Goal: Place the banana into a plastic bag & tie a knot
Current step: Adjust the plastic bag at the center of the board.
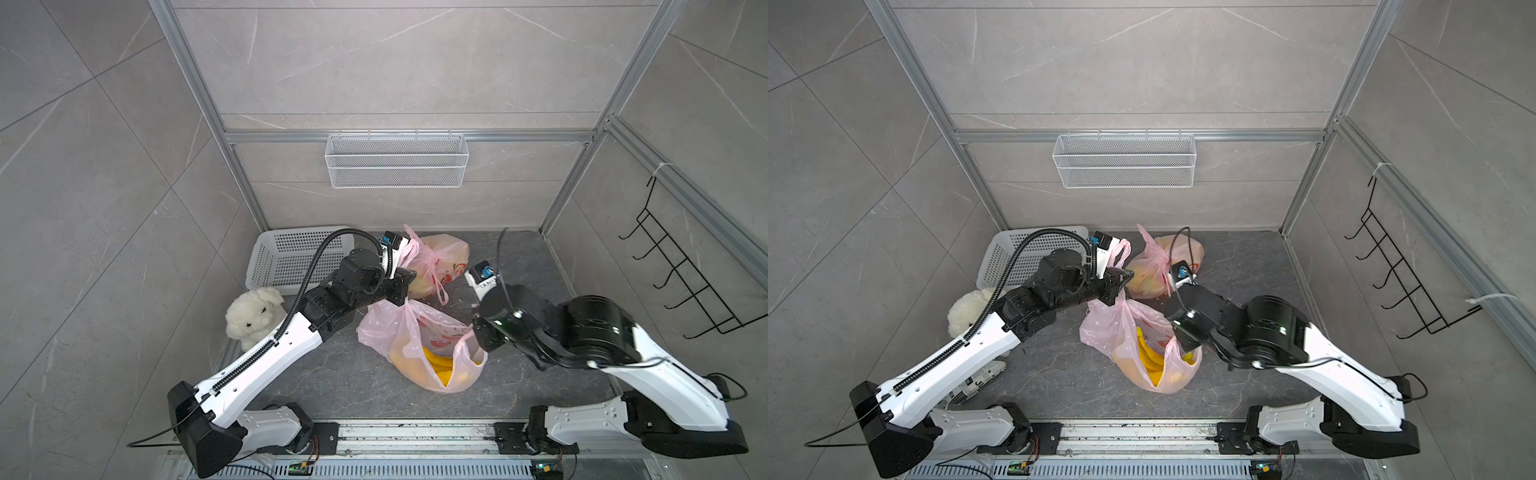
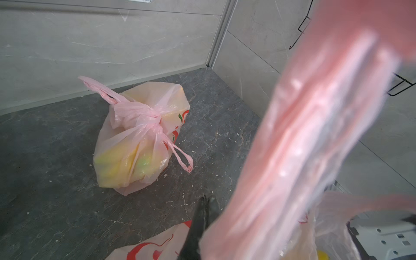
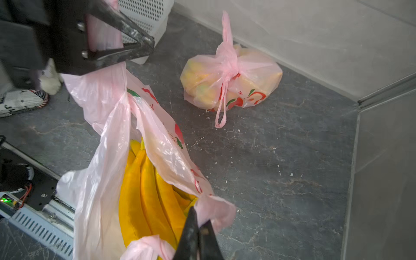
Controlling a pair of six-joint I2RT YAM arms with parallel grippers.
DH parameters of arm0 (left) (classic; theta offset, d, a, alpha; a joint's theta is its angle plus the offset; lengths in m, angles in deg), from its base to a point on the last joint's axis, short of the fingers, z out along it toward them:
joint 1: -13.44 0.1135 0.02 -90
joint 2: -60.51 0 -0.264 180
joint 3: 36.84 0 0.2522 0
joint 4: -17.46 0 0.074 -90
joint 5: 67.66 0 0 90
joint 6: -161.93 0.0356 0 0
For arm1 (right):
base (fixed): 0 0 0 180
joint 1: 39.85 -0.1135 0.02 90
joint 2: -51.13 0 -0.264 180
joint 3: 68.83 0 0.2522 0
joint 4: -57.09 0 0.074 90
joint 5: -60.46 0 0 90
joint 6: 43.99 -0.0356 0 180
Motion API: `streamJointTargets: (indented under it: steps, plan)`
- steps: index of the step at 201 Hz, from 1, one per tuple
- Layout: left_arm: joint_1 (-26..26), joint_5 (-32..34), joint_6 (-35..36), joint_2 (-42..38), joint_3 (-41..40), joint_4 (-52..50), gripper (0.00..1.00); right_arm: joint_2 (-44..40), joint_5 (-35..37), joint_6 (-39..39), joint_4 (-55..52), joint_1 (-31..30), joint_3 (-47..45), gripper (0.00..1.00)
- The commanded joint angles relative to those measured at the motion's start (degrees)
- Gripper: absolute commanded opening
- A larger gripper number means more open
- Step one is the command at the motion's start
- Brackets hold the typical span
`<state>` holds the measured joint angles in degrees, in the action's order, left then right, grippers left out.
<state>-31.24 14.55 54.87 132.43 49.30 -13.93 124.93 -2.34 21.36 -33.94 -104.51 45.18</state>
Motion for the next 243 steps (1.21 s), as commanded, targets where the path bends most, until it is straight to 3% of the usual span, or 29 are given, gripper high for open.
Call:
streamJointTargets:
  steps: [1, 50, 101, 177, 243]
  plan:
    - [0.0, -5.6, -1.4, 2.8, 2.0, -1.0, 0.0, 2.2, -11.7, 8.6, 9.0, 4.2, -0.2, 0.0]
    - [0.0, -14.8, -6.4, 6.7, 2.8, 5.5, 0.0, 7.6, -20.9, 13.8, 17.4, 12.7, 0.9, 0.0]
    - [0.0, -20.1, -9.1, 6.5, 0.0, 12.6, 0.01, 9.9, -21.1, 16.7, 20.3, 16.8, 2.1, 0.0]
    - [0.4, -19.8, -7.6, 2.1, -7.1, 17.0, 0.07, 8.5, -25.9, 19.7, 21.5, 19.4, 2.4, 0.0]
    - [0.5, -20.8, -6.9, -2.5, -13.1, 21.3, 0.15, 9.4, -24.0, 18.3, 20.4, 19.9, 2.2, 0.0]
